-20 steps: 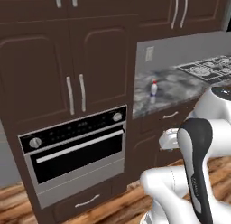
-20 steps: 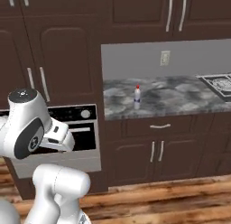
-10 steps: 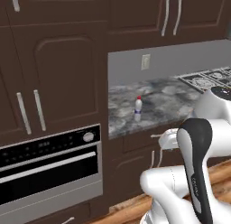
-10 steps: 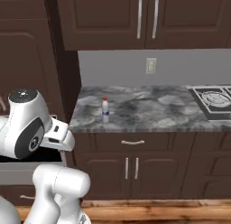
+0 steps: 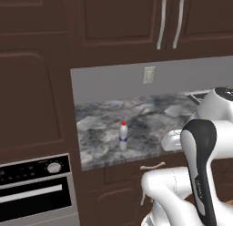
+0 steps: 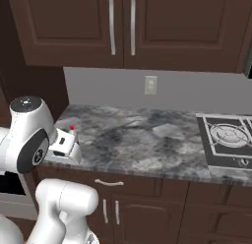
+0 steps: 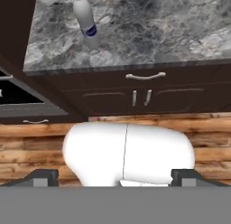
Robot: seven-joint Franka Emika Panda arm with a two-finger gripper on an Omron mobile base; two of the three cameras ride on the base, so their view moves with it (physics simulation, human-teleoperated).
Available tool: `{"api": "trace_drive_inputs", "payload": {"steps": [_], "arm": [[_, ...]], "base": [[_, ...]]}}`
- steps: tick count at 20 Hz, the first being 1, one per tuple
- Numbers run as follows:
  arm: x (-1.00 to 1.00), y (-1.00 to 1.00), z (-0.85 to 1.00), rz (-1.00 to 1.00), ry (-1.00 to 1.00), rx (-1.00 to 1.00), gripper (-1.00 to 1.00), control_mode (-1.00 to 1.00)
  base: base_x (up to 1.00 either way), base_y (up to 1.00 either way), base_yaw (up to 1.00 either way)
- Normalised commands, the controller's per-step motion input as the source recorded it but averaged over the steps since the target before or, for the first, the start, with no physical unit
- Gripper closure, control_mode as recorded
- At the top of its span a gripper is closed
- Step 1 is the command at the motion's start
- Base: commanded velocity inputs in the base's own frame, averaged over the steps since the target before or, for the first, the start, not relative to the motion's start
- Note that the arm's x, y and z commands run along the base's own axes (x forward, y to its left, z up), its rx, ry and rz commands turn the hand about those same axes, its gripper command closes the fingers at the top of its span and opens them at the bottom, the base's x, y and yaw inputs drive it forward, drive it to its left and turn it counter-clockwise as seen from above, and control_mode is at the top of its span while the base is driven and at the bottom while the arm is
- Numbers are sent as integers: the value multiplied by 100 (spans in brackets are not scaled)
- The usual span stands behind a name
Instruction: Place the drinks on the dining counter in a tight cluster.
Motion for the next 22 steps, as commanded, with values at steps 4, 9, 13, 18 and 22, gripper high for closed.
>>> {"api": "trace_drive_inputs", "payload": {"steps": [4,9,13,18,22], "arm": [[0,0,0,0,0,0,-100,100],[0,0,0,0,0,0,-100,100],[0,0,0,0,0,0,-100,100],[0,0,0,0,0,0,-100,100],[0,0,0,0,0,0,-100,100]], "base": [[62,-23,32],[39,0,6],[56,14,0],[15,3,-1],[0,0,0]]}}
